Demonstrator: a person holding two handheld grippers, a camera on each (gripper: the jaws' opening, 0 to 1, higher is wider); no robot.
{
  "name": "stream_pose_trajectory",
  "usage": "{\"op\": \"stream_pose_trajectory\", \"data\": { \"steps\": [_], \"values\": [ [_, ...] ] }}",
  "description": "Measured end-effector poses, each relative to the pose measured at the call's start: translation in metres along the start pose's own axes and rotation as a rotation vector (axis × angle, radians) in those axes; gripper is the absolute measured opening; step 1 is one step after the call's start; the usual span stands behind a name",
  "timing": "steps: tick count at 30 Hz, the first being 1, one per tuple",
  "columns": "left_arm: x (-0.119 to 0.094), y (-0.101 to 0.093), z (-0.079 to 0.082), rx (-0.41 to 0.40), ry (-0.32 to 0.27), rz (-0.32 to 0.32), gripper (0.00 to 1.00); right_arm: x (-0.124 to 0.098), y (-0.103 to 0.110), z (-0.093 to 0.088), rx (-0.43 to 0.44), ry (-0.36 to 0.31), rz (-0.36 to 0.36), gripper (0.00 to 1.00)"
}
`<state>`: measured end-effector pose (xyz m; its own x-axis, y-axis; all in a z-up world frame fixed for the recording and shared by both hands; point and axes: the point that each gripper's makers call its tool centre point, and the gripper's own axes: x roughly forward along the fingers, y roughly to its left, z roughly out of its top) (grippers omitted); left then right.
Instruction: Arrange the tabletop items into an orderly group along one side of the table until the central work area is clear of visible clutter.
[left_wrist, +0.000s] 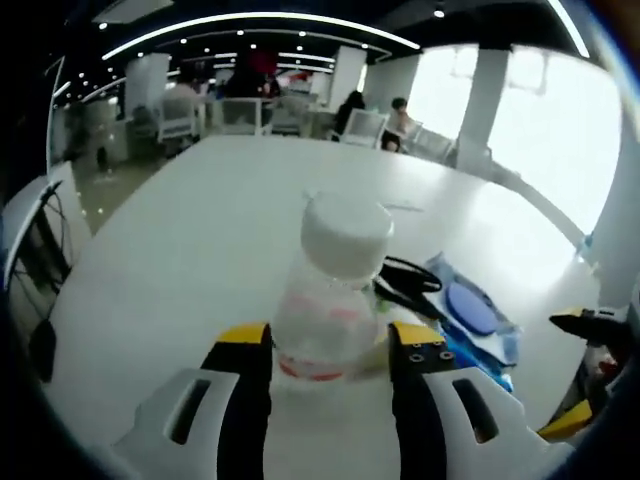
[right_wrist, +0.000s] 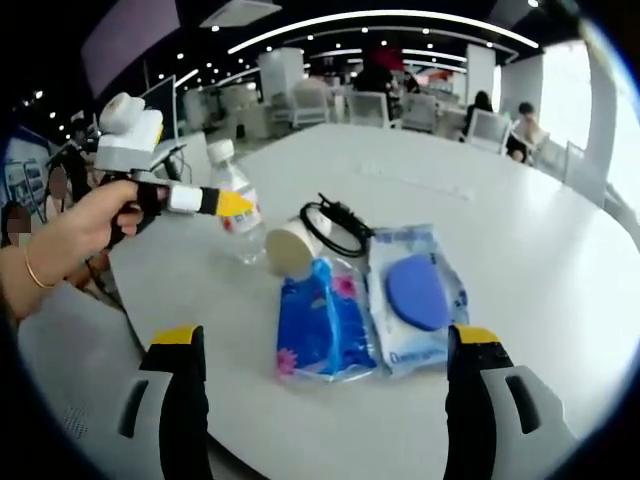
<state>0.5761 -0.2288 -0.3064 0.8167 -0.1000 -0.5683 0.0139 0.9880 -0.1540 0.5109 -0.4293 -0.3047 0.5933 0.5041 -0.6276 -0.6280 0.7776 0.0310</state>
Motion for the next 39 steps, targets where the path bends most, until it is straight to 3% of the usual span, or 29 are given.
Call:
{"op": "stream_pose_trajectory", "data": {
  "steps": [25,35,39],
  "values": [
    [-0.001,0.012,0.012,-0.004,-0.071,0.038,0.34,0.001,0.001,0.001,0.009,-0.004,0.005,0.99],
    [0.001,0.023,0.033,0.024,-0.105,0.053,0.33,0.001,-0.004,0.0,0.032,-0.01,-0.009,1.0],
    [0.005,0.033,0.042,0.021,-0.118,0.073,0.33,0.0,-0.004,0.008,0.042,-0.055,-0.008,1.0]
  ]
}}
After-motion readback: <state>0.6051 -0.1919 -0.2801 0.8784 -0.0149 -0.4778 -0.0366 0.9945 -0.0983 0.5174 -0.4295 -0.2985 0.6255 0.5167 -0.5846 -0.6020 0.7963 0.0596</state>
